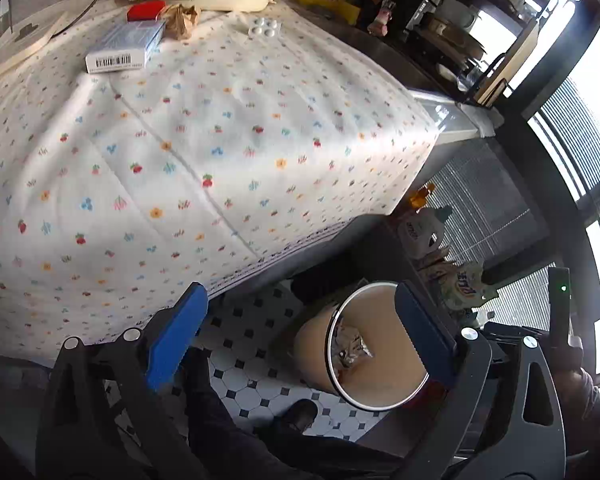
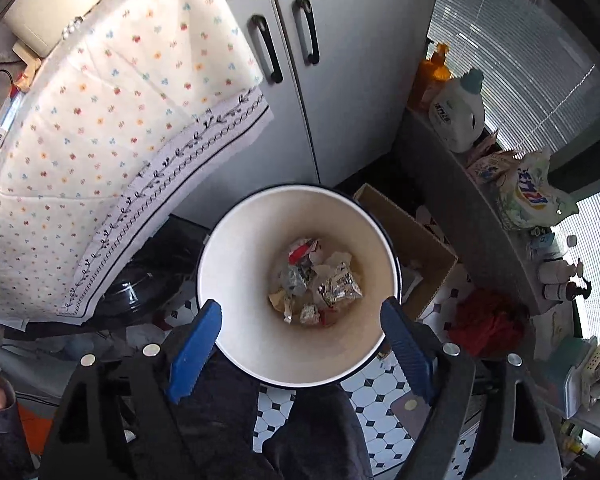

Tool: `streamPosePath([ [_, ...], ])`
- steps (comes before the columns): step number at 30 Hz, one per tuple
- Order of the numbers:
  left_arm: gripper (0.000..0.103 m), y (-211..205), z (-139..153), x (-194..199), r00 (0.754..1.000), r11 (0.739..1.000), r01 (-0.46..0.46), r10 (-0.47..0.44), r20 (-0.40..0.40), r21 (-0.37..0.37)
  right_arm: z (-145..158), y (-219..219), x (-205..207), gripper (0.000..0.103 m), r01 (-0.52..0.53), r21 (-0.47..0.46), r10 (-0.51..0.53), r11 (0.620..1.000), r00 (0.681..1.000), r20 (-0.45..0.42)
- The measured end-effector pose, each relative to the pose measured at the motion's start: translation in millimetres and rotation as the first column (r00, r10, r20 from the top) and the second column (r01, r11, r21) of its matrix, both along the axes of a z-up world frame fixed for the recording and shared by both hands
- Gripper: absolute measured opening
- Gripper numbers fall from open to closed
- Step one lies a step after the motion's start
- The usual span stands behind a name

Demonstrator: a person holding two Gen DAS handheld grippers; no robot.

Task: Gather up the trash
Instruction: 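Move both tools back up to the cloth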

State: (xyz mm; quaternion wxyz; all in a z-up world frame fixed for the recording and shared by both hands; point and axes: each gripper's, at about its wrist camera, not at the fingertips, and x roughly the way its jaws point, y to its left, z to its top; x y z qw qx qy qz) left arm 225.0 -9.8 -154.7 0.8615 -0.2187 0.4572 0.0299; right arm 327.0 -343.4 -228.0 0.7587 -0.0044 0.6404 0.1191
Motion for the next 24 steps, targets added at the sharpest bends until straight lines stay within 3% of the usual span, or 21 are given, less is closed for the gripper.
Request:
streamPosePath([
  [6, 0.095, 17.7, 28.9, 5.2, 0.997, 0.999, -0.032, 0.030, 0.066, 0.021, 58.1, 16.0, 18.9, 0.085, 0.003, 0.059, -0.010, 0.998, 0.993, 0.120],
  [12, 0.096, 55.6, 52.7, 8.4, 0.988, 0.995, -0.093, 0.088, 0.125, 0.035, 102.8, 58.5, 33.0, 0.091, -0.035, 0.095, 0.013, 0.995, 0.975, 0.223],
  [24, 0.097, 145.6, 62.4, 30.3, 0.970, 0.976, -0.201, 0.186, 0.157, 0.081, 133.5, 167.2, 57.8, 0.095, -0.114, 0.123, 0.071, 0.986, 0.949, 0.308],
])
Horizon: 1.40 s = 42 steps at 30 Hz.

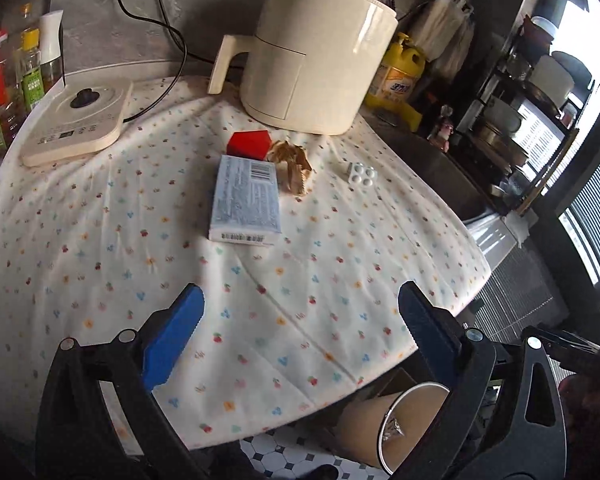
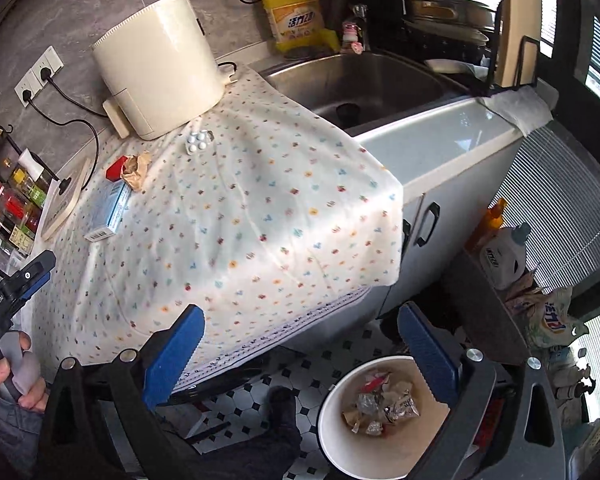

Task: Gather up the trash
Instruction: 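Move both tools back up to the cloth, then grasp the blue-white box with the left tool while the right tool grasps brown paper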

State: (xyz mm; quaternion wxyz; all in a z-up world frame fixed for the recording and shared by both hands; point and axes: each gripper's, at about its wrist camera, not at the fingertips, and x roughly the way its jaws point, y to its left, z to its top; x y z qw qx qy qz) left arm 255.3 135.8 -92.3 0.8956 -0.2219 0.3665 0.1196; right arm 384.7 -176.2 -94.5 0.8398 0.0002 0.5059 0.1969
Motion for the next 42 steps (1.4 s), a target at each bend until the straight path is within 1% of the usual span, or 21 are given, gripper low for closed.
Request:
streamPosePath([
  [7, 0.097, 41.0, -9.2, 22.6, 1.000, 1.000, -0.001, 0.000, -0.007, -0.003, 6.1, 49.5, 15.7, 0.095, -0.016, 0.001, 0.016, 1.000, 0.999, 0.030],
  [12, 0.097, 57.8, -23.1, 53.5, 0.999, 0.999, 0.038, -0.039, -0.034, -0.015, 6.6, 74.2, 24.9, 0.095, 0.001, -0.002, -0.001, 1.000, 0.999, 0.044],
  [14, 0.097, 60.2, -28.2, 69.5, 0.997, 0.998, 0.061, -0.061, -0.050, -0.011, 5.9, 80.0, 27.7, 0.095, 0.017, -0.002, -0.017, 1.000, 0.999, 0.047],
  [16, 0.097, 61.1, -33.7, 85.6, 0.993, 0.997, 0.077, -0.076, -0.086, 0.017, 4.5, 83.7, 31.5, 0.095, 0.038, -0.005, -0.038, 0.999, 0.998, 0.045],
  [19, 0.096, 65.4, -40.6, 105.2, 0.988, 0.994, 0.108, -0.106, -0.109, 0.015, 1.8, 86.9, 37.4, 0.095, 0.071, -0.008, -0.071, 0.997, 0.997, 0.040],
  [22, 0.096, 67.5, -47.9, 120.4, 0.981, 0.990, 0.138, -0.132, -0.144, 0.032, 0.2, 92.2, 44.1, 0.095, 0.096, -0.015, -0.095, 0.995, 0.995, 0.035],
  [23, 0.095, 68.7, -51.1, 124.9, 0.978, 0.989, 0.144, -0.137, -0.158, 0.037, -0.2, 95.1, 46.6, 0.095, 0.100, -0.016, -0.099, 0.995, 0.994, 0.034],
  [25, 0.088, 72.6, -57.9, 131.0, 0.972, 0.988, 0.153, -0.144, -0.187, 0.036, -1.4, 103.5, 51.6, 0.095, 0.098, -0.023, -0.097, 0.995, 0.995, 0.032],
  [26, 0.075, 75.5, -61.1, 132.6, 0.969, 0.988, 0.153, -0.143, -0.202, 0.034, -2.1, 108.9, 54.0, 0.095, 0.092, -0.024, -0.091, 0.995, 0.995, 0.031],
  [27, 0.070, 78.2, -62.5, 132.3, 0.967, 0.987, 0.153, -0.141, -0.214, 0.039, -3.0, 115.2, 56.3, 0.095, 0.083, -0.026, -0.082, 0.996, 0.996, 0.028],
  [29, 0.069, 81.9, -60.1, 128.1, 0.964, 0.984, 0.178, -0.171, -0.204, 0.013, -3.9, 130.7, 60.1, 0.095, 0.054, -0.028, -0.054, 0.998, 0.998, 0.028],
  [30, 0.069, 83.5, -58.0, 124.6, 0.964, 0.983, 0.185, -0.178, -0.199, 0.016, -4.4, 140.1, 62.0, 0.095, 0.034, -0.029, -0.033, 0.999, 0.999, 0.030],
  [32, 0.069, 90.7, -54.4, 116.8, 0.968, 0.985, 0.172, -0.163, -0.192, 0.031, -5.0, 160.7, 65.9, 0.095, -0.007, -0.028, 0.007, 1.000, 1.000, 0.028],
  [34, 0.069, 104.4, -51.8, 105.6, 0.975, 0.990, 0.139, -0.135, -0.177, 0.010, -5.2, 182.1, 69.6, 0.092, -0.054, -0.020, 0.054, 0.998, 0.998, 0.024],
  [38, 0.069, 134.6, -47.8, 79.9, 0.987, 0.998, 0.059, -0.061, -0.147, -0.018, -5.7, 224.6, 75.5, 0.090, -0.147, -0.014, 0.148, 0.989, 0.989, 0.031],
  [42, 0.069, 158.7, -45.4, 52.0, 0.990, 0.999, -0.027, 0.025, -0.139, -0.016, -12.1, 264.5, 82.4, 0.087, -0.225, -0.020, 0.225, 0.974, 0.974, 0.023],
])
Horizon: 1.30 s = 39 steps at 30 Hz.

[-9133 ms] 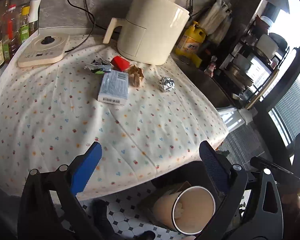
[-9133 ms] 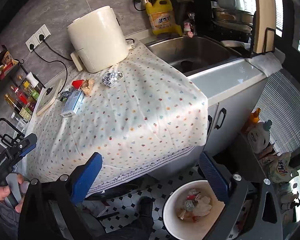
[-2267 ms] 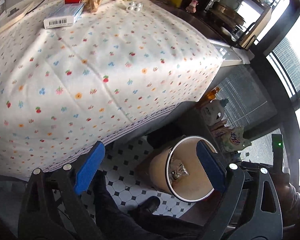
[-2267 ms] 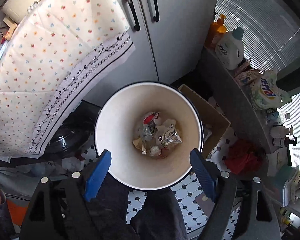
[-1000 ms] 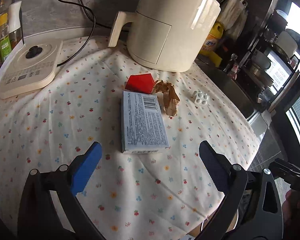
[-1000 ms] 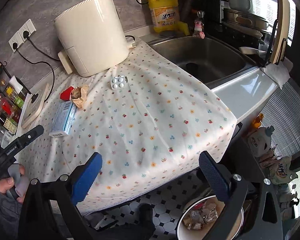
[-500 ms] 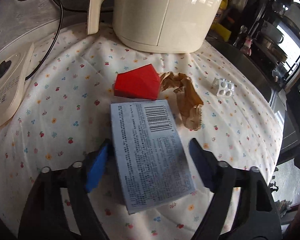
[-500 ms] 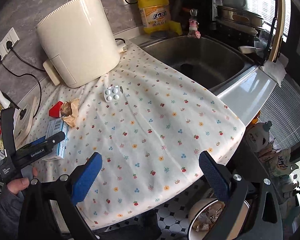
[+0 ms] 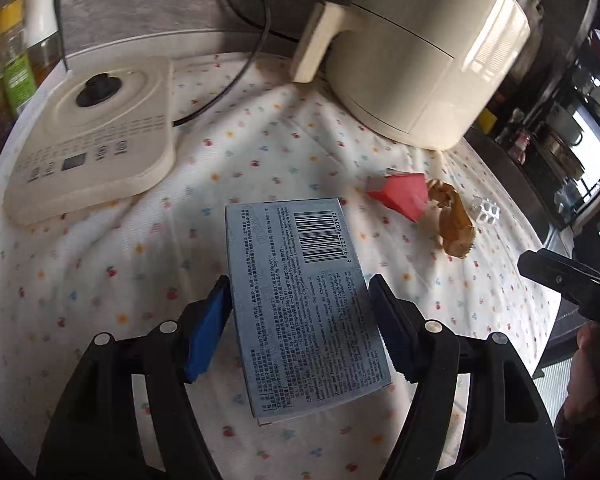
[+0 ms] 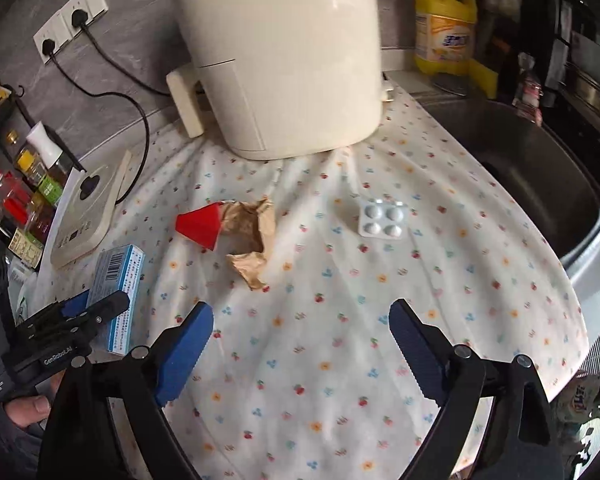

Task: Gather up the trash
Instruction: 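Grasp the blue-white box with the left tool while the right tool grasps brown paper, then hold the box in the left tool while the right tool lifts the brown paper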

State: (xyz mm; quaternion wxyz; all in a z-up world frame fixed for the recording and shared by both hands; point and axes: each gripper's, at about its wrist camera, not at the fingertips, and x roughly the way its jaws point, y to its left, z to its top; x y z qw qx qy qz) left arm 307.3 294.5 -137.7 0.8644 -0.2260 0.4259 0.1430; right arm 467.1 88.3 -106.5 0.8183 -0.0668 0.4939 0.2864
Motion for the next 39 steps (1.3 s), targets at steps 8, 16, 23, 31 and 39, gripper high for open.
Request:
streamPosePath([
  [8, 0.069, 27.0, 1.7, -66.1, 0.988, 0.988, -0.153, 0.153, 0.002, 0.005, -23.2, 48.8, 19.0, 0.080, -0.058, -0.025, 0.058, 0.998, 0.998, 0.000],
  [16, 0.069, 33.1, 12.4, -127.6, 0.960, 0.960, -0.279, 0.279, 0.019, 0.022, -30.8, 59.7, 17.7, 0.010, -0.068, -0.047, 0.070, 0.997, 0.997, 0.026],
  [23, 0.069, 19.2, 18.3, -138.8, 0.953, 0.953, -0.301, 0.300, 0.041, 0.026, -11.3, 35.8, 1.3, 0.009, -0.073, -0.023, 0.075, 0.997, 0.994, 0.081],
  [31, 0.069, -20.9, 31.5, -115.6, 0.969, 0.972, -0.234, 0.231, 0.092, 0.026, 10.0, -18.5, -21.3, 0.009, -0.077, 0.012, 0.075, 0.997, 0.991, 0.107],
  [39, 0.069, -74.9, 40.2, -80.2, 0.987, 0.994, -0.106, 0.102, 0.123, 0.021, 24.1, -87.8, -35.7, 0.009, -0.008, 0.034, 0.004, 0.999, 0.994, 0.105],
])
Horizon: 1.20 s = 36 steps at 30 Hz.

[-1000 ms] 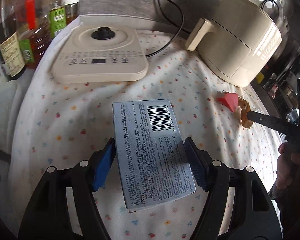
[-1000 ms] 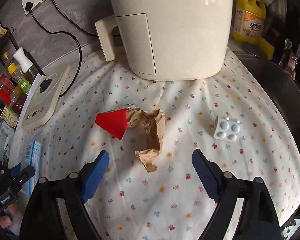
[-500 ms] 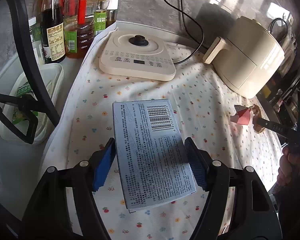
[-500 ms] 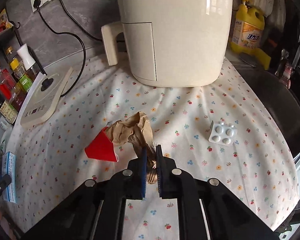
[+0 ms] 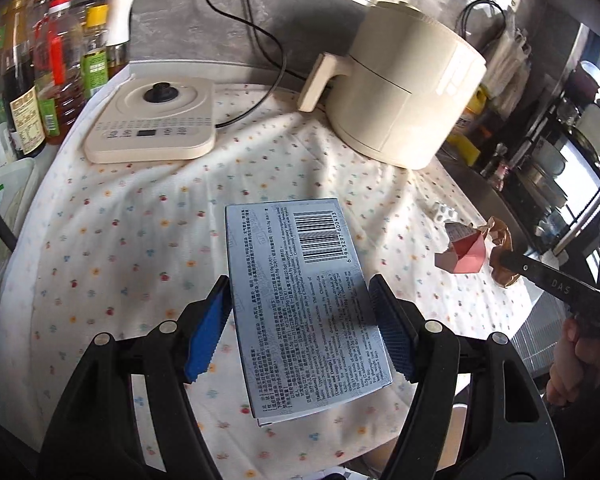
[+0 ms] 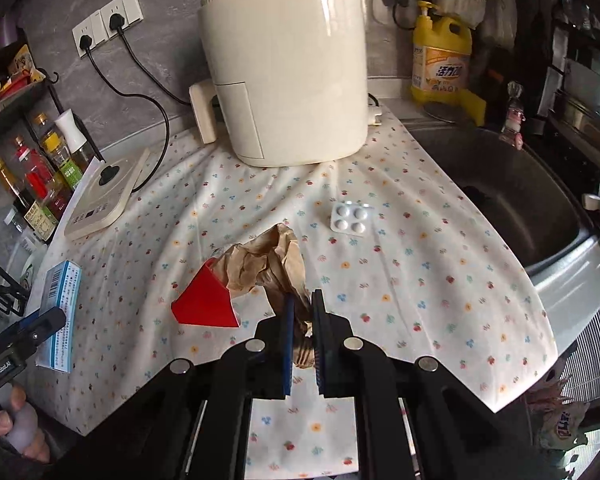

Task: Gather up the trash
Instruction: 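Hold the box in the left tool while the right tool lifts the brown paper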

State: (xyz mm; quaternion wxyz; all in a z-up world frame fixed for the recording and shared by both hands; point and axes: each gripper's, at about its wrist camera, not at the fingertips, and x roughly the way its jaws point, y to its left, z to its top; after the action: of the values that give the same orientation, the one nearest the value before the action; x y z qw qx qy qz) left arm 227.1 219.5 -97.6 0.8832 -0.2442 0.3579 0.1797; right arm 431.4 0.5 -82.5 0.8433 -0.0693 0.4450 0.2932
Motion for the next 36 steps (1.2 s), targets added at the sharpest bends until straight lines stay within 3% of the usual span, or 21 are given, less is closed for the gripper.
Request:
streamPosePath([
  [6, 0.070, -36.7, 1.8, 16.8, 0.996, 0.996, 0.086, -0.086, 0.008, -0.003, -1.8, -32.5, -5.8, 0.009, 0.105, -0.076, -0.097, 0.992, 0.990, 0.101],
  [8, 0.070, -45.7, 1.9, 20.2, 0.994, 0.994, 0.107, -0.107, 0.006, 0.001, -9.5, -34.9, -3.4, 0.009, 0.045, -0.056, -0.044, 0.997, 0.999, 0.027],
  [11, 0.070, -51.0, 1.6, 20.2, 0.992, 0.992, 0.124, -0.124, 0.003, 0.004, -14.6, -34.1, -7.6, 0.009, 0.040, -0.096, -0.034, 0.995, 0.998, 0.054],
  [15, 0.070, -41.5, -0.9, 17.3, 0.994, 0.994, 0.108, -0.108, -0.006, 0.003, -17.4, -32.8, -1.0, 0.009, 0.083, -0.074, -0.081, 0.994, 0.996, 0.030],
  [17, 0.070, -34.0, -1.9, 16.8, 0.995, 0.995, 0.102, -0.102, -0.008, 0.002, -14.6, -28.8, 0.2, 0.009, 0.056, -0.030, -0.056, 0.998, 0.998, 0.002],
  [22, 0.070, -18.1, -4.2, 24.7, 0.995, 0.995, 0.103, -0.103, -0.001, -0.004, 6.8, -13.0, -2.4, 0.009, 0.024, 0.037, -0.026, 0.999, 0.998, 0.063],
  [24, 0.070, -14.1, -2.7, 29.5, 0.994, 0.994, 0.111, -0.111, 0.015, -0.012, 13.3, -3.1, -3.0, 0.009, 0.017, 0.017, -0.019, 1.000, 0.994, 0.104],
  [33, 0.070, -8.8, 13.3, 66.7, 0.969, 0.973, 0.232, -0.229, 0.089, -0.015, 18.2, 34.4, -4.3, 0.009, -0.007, 0.002, 0.007, 1.000, 0.996, 0.093],
  [36, 0.070, -9.3, 11.8, 79.5, 0.959, 0.962, 0.271, -0.268, 0.092, -0.016, 24.1, 42.4, -8.3, 0.009, -0.037, 0.080, 0.035, 0.996, 0.999, 0.036],
])
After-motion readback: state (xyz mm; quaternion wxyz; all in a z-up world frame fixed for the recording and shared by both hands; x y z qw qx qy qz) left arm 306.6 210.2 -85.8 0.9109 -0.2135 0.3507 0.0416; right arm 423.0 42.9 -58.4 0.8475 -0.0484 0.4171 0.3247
